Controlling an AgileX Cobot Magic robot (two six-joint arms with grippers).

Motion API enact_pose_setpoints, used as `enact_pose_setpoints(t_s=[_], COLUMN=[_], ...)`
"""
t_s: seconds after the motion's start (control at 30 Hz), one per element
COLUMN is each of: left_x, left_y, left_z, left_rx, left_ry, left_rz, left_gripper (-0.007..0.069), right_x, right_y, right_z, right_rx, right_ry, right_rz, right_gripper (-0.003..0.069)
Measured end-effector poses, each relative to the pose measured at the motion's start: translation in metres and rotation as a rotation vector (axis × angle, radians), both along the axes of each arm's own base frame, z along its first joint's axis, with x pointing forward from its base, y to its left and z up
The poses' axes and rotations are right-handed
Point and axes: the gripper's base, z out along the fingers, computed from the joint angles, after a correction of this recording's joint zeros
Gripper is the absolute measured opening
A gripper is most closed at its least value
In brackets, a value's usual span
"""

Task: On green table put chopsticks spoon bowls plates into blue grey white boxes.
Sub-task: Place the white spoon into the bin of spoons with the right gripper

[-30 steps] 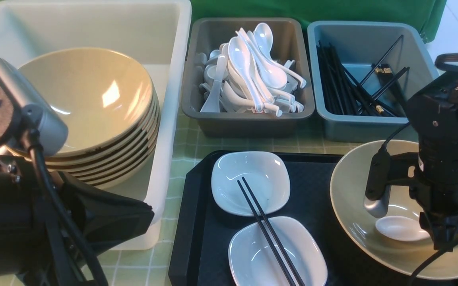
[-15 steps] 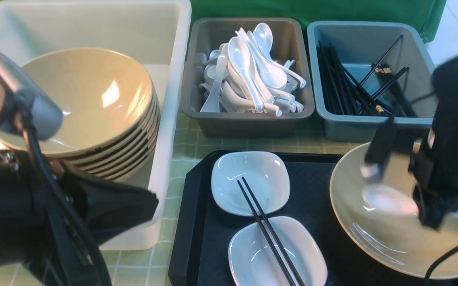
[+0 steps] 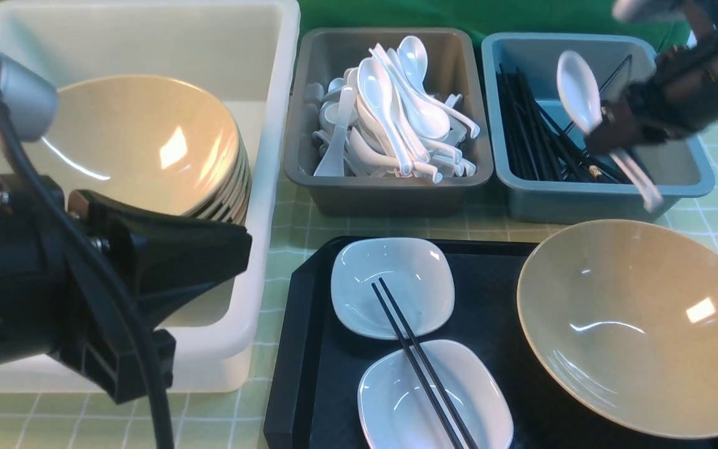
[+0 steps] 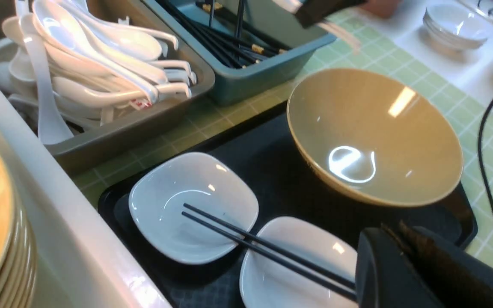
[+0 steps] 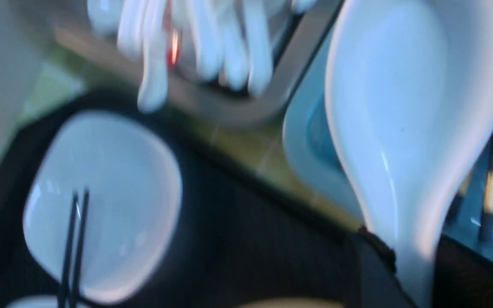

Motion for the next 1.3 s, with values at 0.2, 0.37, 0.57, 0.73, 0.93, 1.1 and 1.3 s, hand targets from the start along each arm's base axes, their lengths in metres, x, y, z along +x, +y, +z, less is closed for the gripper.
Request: enact_pose_setpoints(t_s=[0.2,0.37,0.57,0.73,0.93,1.1,1.3], left_x=[0.0,0.001,0.002,0.001,0.001,-0.001,-0.003], left_y=[0.0,0.0,0.0,0.0,0.0,0.001,0.001], left_z=[0.0,0.002,0.002,0.001,0.0,-0.002,-0.005], left_rx=[-0.026,-0.041,-0.037,-0.03,-0.02,-0.003,0.017], left_ry=[0.02,0.014,0.007,0.01,0.023,0.044,0.07], left_rz=[0.019,0.03,0.032,0.03,0.024,0.013,0.0], left_gripper=[-0.0001,-0.0001,-0.0001,-0.0001,-0.0001,-0.0001,-0.0001], right_x=[0.037,0.06,0.101,0.12,0.12,0.103,0.049], right_y=[0.033,0.086,0.131,0.139,0.137,0.134,0.117], right_z=[-0.007,-0.009,-0.029,-0.05,-0.046,-0.007,0.074], right_rx=[0.097,0.173,0.255,0.272,0.254,0.25,0.204], right_ry=[0.0,-0.024,-0.104,-0.127,-0.15,-0.182,-0.19], right_rz=[0.084,0.147,0.042,-0.013,-0.011,0.047,0.187], right_gripper=[0.0162,0.0162,0.0162,0.0191,0.0371,0.0514,0.0537])
